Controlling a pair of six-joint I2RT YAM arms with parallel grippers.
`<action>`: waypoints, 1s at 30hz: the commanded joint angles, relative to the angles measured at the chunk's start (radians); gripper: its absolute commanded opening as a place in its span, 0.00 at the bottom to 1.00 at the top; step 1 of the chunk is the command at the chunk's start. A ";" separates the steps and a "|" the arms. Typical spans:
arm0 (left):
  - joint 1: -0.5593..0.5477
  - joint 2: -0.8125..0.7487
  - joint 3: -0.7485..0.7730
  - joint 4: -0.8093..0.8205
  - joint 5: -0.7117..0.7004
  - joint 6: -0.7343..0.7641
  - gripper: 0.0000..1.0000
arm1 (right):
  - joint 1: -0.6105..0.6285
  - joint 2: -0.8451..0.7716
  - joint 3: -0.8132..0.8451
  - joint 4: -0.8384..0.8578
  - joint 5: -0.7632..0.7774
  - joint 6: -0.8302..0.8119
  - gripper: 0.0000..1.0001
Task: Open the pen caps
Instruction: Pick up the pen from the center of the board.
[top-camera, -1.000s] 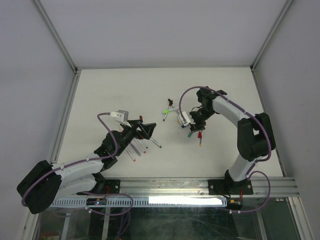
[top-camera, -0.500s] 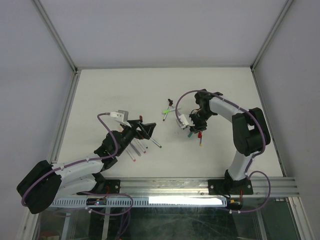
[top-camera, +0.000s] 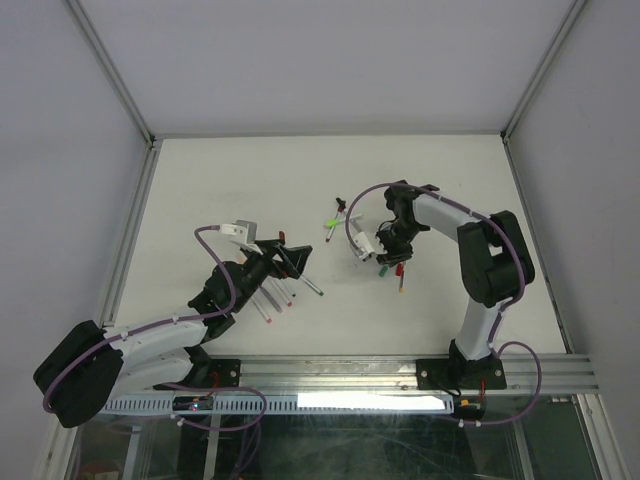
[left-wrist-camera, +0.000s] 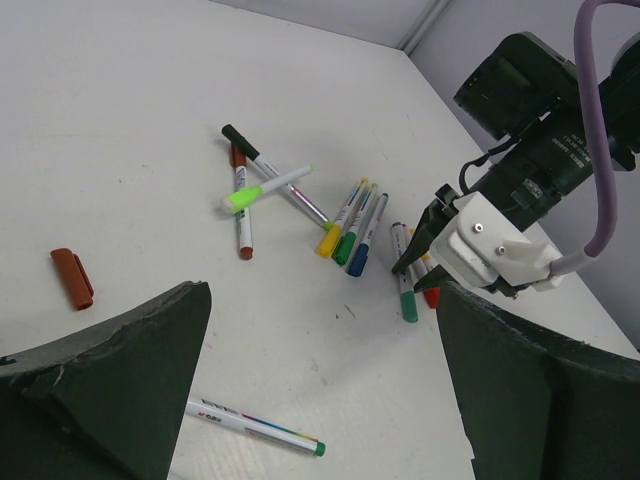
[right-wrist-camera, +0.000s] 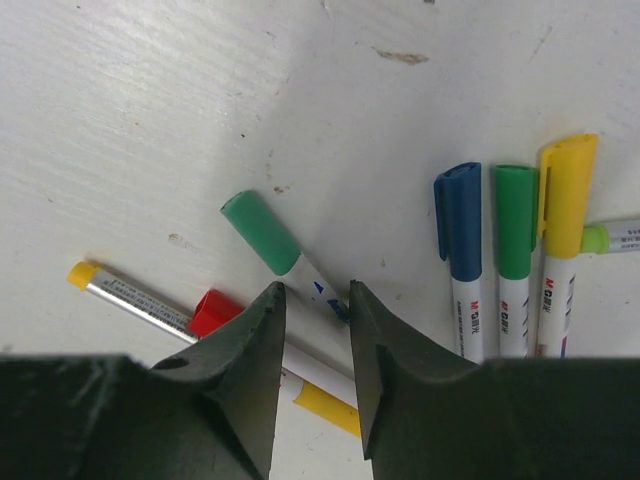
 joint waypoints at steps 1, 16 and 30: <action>-0.008 -0.004 0.017 0.053 -0.018 0.018 0.99 | 0.020 0.027 0.019 0.006 0.041 0.004 0.32; -0.008 -0.037 -0.013 0.064 -0.043 0.002 0.99 | 0.120 0.014 -0.026 0.041 -0.023 -0.018 0.21; -0.008 -0.117 -0.076 0.081 -0.118 -0.041 0.99 | 0.255 -0.033 -0.054 0.047 -0.187 0.101 0.20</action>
